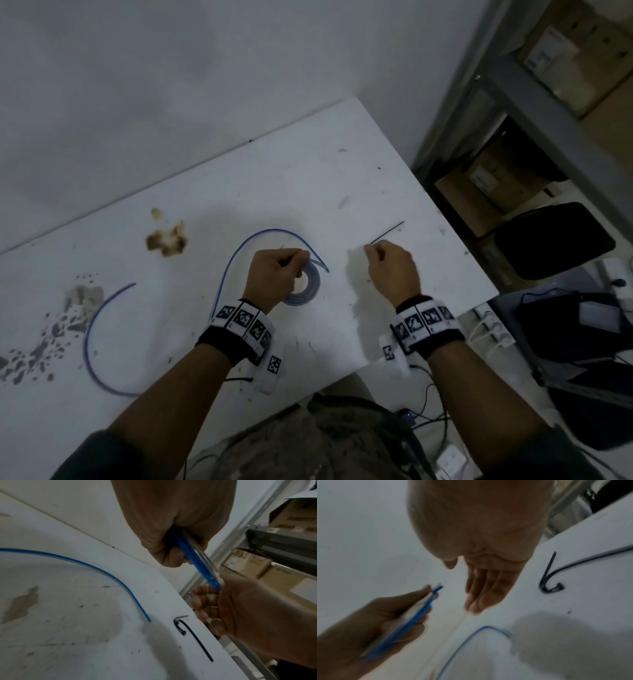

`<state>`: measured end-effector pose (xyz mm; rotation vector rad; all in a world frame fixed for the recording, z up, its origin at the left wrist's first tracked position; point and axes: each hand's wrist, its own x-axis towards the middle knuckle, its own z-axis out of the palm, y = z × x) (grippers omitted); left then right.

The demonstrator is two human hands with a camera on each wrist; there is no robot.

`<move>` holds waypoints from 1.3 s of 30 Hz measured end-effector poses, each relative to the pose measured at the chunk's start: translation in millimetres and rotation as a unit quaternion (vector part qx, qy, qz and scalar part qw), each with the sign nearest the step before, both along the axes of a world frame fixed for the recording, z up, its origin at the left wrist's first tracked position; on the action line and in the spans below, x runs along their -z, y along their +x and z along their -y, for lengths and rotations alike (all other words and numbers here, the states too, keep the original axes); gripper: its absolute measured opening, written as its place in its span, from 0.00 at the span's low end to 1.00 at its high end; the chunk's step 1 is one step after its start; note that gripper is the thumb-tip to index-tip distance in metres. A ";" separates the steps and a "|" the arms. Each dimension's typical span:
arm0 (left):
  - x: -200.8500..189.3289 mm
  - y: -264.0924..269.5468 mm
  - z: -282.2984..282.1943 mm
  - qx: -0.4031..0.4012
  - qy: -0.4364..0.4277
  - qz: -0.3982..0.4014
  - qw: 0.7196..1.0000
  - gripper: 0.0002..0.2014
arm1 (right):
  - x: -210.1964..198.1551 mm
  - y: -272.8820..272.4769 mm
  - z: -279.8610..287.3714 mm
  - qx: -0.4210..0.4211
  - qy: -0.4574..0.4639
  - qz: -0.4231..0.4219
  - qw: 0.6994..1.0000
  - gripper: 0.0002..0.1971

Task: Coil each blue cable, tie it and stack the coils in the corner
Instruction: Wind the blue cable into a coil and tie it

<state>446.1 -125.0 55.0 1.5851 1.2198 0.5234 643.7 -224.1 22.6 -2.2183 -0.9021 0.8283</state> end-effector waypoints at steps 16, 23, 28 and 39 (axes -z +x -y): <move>31.5 -6.2 -15.3 -0.065 -0.024 -0.024 0.997 0.11 | 34.4 -5.5 0.0 -0.203 -0.003 0.110 0.973 0.05; 36.5 -31.9 -24.6 -0.115 0.008 -0.041 0.993 0.12 | -21.0 -47.7 -0.1 -0.383 0.234 0.006 0.894 0.06; 27.9 -52.2 -37.5 -0.149 0.044 -0.049 0.987 0.14 | -41.8 -67.1 -13.4 -0.456 0.187 -0.062 0.868 0.06; 10.6 -96.3 -31.6 -0.180 0.073 -0.066 0.979 0.19 | -62.2 -134.4 -65.2 -0.493 0.200 0.163 0.831 0.03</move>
